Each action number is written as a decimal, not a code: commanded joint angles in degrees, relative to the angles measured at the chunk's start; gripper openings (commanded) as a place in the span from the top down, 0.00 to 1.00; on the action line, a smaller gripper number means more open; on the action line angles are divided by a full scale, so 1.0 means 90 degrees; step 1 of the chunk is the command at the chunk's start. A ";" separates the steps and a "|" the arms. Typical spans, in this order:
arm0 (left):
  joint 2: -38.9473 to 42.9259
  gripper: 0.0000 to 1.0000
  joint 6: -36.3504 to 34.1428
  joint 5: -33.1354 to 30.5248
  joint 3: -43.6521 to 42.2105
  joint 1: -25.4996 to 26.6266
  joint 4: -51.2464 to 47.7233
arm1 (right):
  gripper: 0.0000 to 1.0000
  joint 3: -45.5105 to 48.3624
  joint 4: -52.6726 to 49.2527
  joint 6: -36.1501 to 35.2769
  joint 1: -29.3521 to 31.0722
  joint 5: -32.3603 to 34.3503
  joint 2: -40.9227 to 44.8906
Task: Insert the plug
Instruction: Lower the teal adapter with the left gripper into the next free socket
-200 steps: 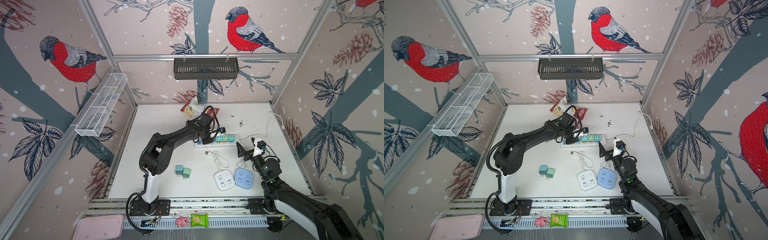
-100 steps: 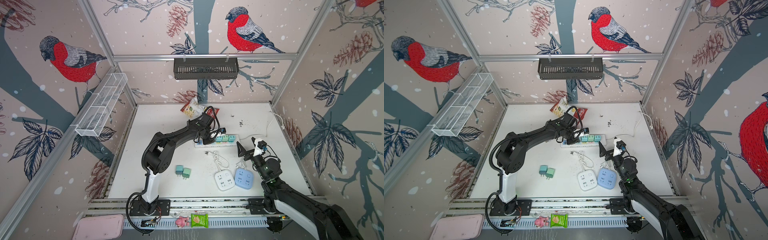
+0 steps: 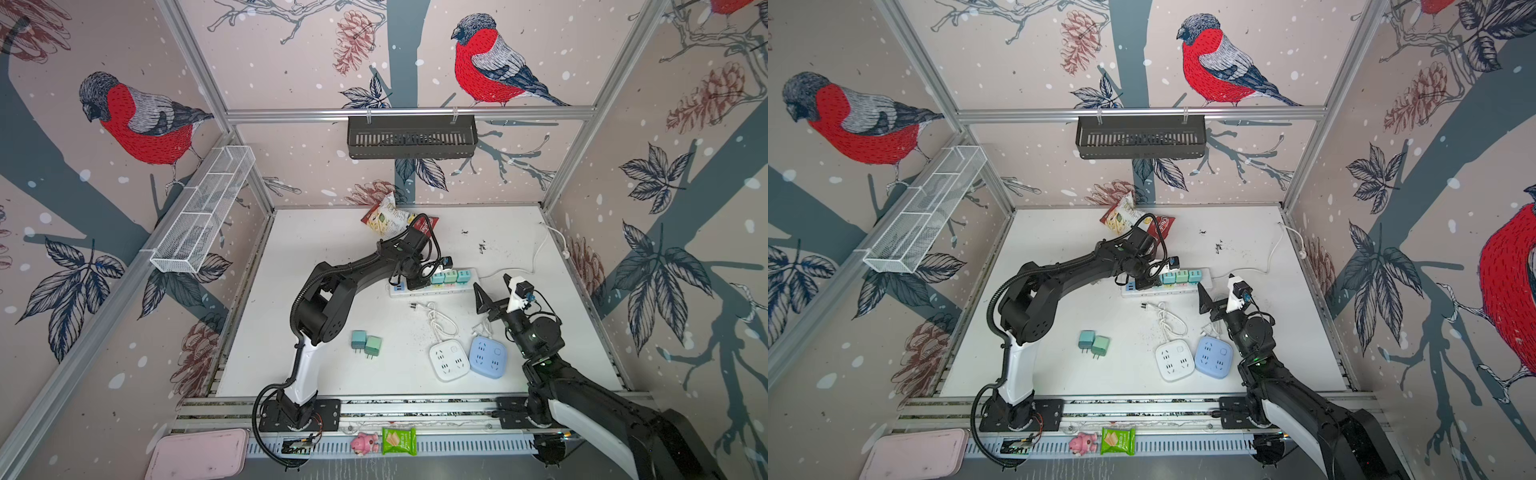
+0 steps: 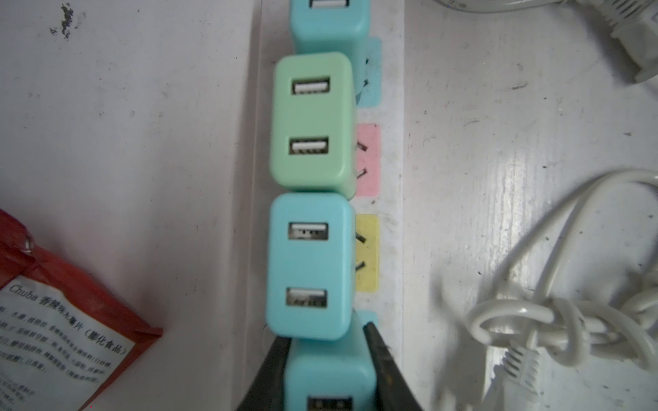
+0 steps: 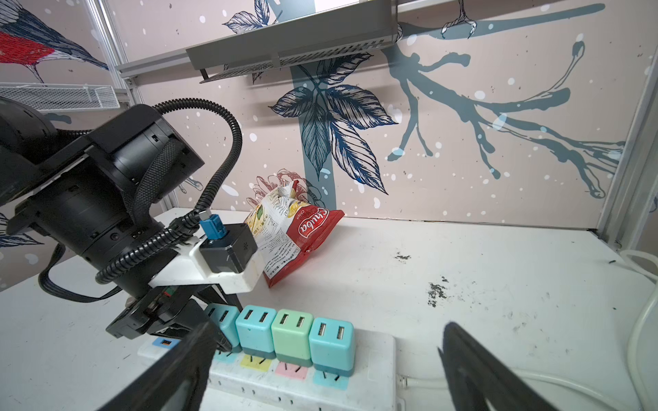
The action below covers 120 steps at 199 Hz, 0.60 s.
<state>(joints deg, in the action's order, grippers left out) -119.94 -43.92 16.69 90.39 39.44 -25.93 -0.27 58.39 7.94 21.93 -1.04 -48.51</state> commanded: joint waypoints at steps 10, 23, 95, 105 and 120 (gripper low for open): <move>-0.0149 1.00 -0.0125 0.0167 0.0054 -0.0007 -0.0246 | 0.00 0.0109 0.0217 0.0084 0.0004 0.0005 0.0009; -0.0186 1.00 -0.0130 0.0191 0.0046 -0.0017 -0.0244 | 0.00 0.0111 0.0213 0.0083 0.0004 -0.0007 0.0008; -0.0345 1.00 -0.0064 0.0416 0.0293 -0.0093 -0.0578 | 0.00 0.0109 0.0221 0.0092 -0.0006 0.0007 0.0029; -0.0345 1.00 -0.0020 0.0421 0.0322 -0.0098 -0.0585 | 0.00 0.0109 0.0220 0.0091 -0.0006 0.0007 0.0026; -0.0362 0.85 0.0108 0.0389 0.0411 -0.0105 -0.0605 | 0.00 0.0115 0.0213 0.0091 -0.0012 0.0000 0.0029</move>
<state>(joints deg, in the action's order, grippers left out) -122.06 -43.72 19.22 93.43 38.65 -28.93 -0.27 58.41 7.94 21.80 -1.04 -48.38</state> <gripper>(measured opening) 0.300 0.995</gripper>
